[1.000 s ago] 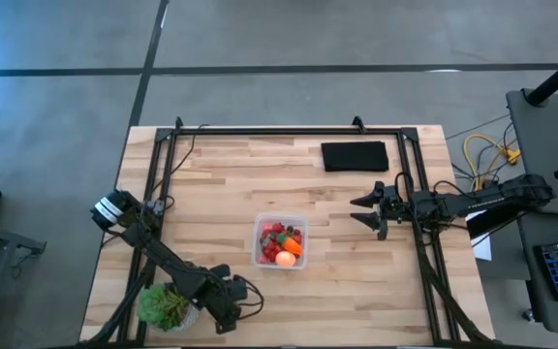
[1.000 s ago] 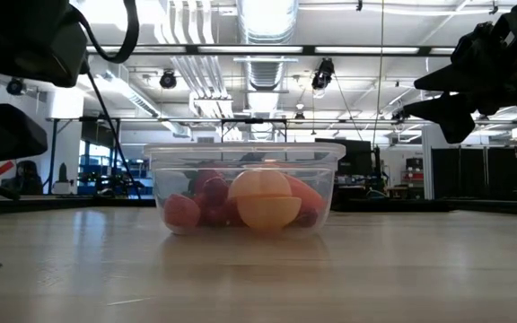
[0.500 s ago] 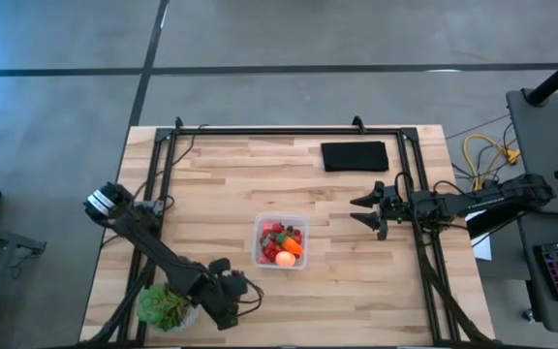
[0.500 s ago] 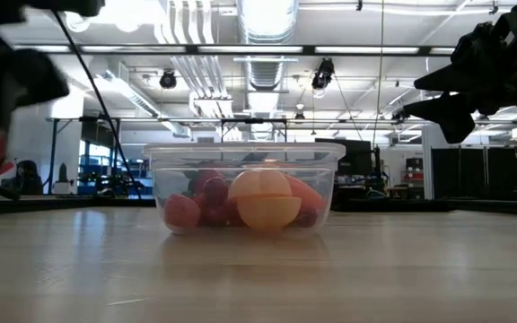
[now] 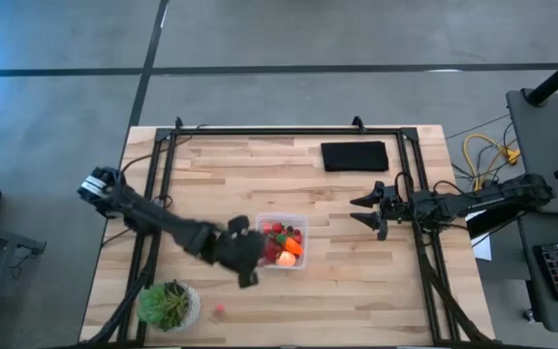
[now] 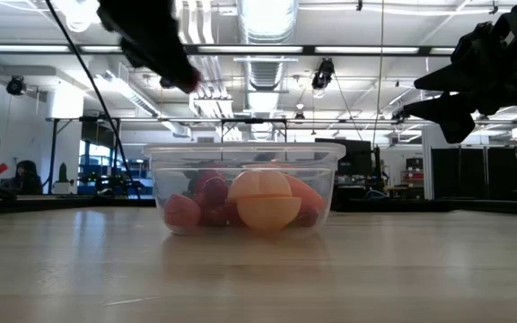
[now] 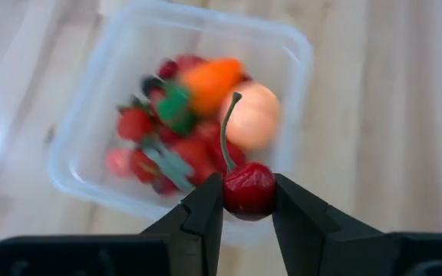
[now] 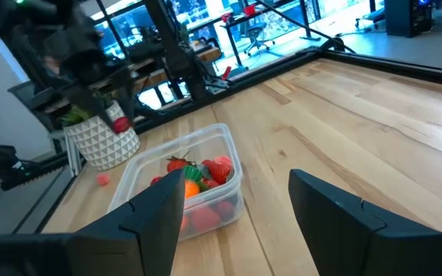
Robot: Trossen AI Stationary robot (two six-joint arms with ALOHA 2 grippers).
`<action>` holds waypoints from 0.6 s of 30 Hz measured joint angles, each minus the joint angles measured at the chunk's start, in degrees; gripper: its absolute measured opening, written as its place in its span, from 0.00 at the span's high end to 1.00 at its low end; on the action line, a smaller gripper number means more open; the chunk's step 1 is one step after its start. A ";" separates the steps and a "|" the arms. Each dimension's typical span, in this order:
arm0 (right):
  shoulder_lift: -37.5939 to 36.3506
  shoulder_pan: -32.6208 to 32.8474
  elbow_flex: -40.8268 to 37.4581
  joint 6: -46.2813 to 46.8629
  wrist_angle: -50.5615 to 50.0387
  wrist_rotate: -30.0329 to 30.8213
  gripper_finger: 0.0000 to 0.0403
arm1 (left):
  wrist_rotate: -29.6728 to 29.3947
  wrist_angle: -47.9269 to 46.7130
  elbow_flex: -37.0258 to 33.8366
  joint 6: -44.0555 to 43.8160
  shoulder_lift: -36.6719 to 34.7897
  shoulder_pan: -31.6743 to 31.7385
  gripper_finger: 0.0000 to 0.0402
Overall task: Pick and placing Produce into tupperware
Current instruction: Put the red cherry into the transparent container, then put the pink peach into the transparent container
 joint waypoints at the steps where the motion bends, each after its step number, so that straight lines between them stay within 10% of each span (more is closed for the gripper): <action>1: 0.00 0.00 0.00 0.00 0.00 0.00 0.44 | 0.69 0.75 0.00 1.07 -0.02 1.72 0.80; 18: 0.00 -0.01 0.00 0.00 0.00 0.00 0.44 | 15.87 3.38 0.31 -0.87 -0.38 10.89 0.44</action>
